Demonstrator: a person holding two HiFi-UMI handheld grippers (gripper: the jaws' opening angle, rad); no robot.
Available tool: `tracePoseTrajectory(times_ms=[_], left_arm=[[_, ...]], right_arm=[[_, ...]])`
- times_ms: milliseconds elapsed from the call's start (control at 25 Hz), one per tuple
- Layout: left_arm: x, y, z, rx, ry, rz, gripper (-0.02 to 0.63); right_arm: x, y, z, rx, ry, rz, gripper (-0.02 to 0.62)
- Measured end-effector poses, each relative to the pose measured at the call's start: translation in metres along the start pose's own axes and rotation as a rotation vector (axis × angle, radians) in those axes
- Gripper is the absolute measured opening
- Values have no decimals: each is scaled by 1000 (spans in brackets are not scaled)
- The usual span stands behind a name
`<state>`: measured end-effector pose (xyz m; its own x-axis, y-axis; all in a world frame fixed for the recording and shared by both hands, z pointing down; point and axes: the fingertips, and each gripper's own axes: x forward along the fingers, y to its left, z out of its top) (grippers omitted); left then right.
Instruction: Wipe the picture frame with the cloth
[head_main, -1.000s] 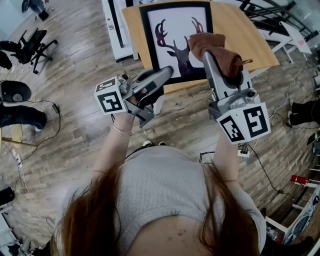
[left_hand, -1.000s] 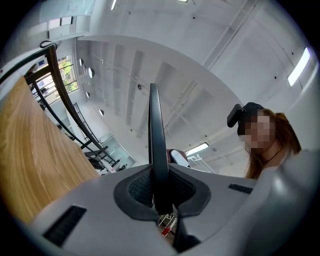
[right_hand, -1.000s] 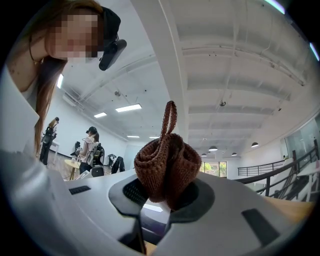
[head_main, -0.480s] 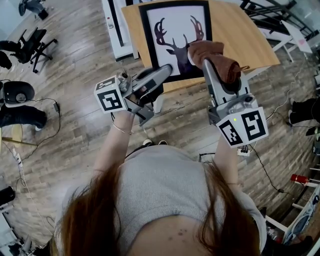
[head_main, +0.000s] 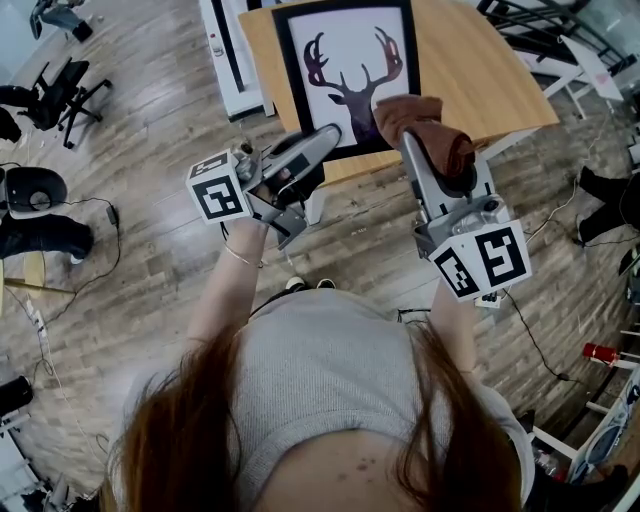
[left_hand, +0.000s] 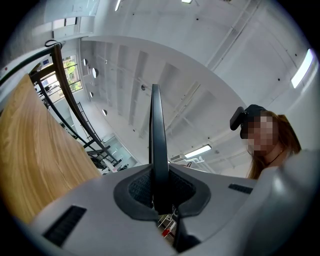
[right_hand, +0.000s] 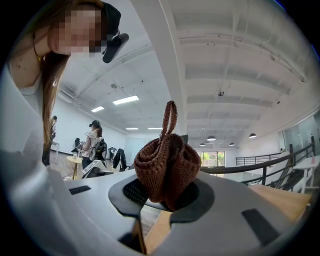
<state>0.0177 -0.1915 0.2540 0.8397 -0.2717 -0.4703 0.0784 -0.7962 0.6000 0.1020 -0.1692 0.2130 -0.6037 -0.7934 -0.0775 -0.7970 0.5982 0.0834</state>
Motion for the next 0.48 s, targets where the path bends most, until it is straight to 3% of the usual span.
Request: tracePoseTrajectory(times_ms=[480], left_arm=[[-2, 0, 1, -24, -8, 1, 34]], right_arm=[[-9, 7, -6, -3, 43, -11, 97]])
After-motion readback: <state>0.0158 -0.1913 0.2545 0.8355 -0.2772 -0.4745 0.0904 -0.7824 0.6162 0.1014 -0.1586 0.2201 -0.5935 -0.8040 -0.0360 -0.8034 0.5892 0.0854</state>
